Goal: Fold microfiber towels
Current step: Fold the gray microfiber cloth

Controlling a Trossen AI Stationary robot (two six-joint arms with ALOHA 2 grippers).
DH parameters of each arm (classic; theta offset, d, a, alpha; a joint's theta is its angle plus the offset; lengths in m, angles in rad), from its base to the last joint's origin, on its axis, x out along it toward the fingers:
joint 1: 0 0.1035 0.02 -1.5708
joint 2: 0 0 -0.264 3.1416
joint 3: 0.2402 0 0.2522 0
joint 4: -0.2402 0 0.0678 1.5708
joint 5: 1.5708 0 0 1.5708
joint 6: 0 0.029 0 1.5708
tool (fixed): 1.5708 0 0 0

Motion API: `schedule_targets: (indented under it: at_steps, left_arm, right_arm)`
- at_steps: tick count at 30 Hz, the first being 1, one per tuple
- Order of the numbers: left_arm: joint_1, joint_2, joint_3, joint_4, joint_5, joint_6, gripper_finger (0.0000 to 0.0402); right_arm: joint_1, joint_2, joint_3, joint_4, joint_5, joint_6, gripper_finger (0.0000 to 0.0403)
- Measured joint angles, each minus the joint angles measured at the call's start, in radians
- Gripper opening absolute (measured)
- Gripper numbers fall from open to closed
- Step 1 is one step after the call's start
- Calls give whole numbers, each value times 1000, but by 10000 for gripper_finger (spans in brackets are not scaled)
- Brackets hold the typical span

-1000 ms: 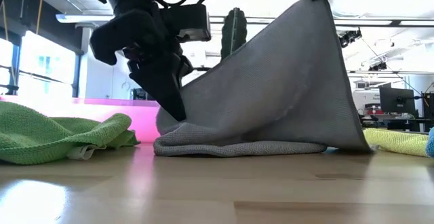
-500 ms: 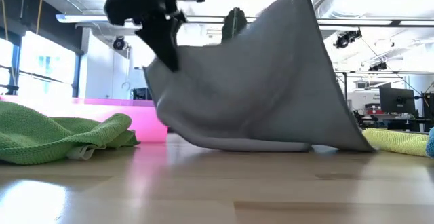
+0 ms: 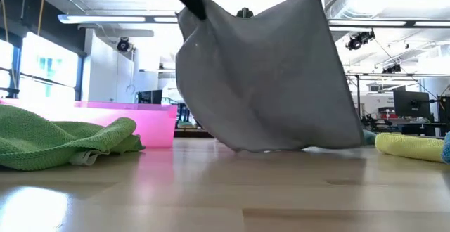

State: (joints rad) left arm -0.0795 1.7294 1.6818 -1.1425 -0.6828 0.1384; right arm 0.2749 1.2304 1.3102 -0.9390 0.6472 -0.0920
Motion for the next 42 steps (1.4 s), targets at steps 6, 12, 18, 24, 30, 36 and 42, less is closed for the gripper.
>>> schedule_targets:
  at_steps: [6,12,18,24,30,36,42]
  left_arm:
    - [34,0,36,-14,-85,49,0]
    - [32,0,37,-39,-73,-25,0]
    - [-44,0,6,-58,261,-272,0]
    - [-186,37,-126,42,364,-372,0]
    - [-272,93,-172,169,398,-334,0]
    - [-278,99,-172,150,303,-274,0]
    - [-229,90,-150,31,41,-231,0]
  right_arm:
    - [-63,0,49,1,0,-58,0]
    - [-72,3,51,-46,-94,59,0]
    - [-19,85,50,-168,-395,344,0]
    - [105,283,49,-174,-499,366,0]
    - [166,419,48,-179,-503,339,0]
    - [157,396,49,-193,-448,361,0]
    - [110,334,50,-203,-197,337,0]
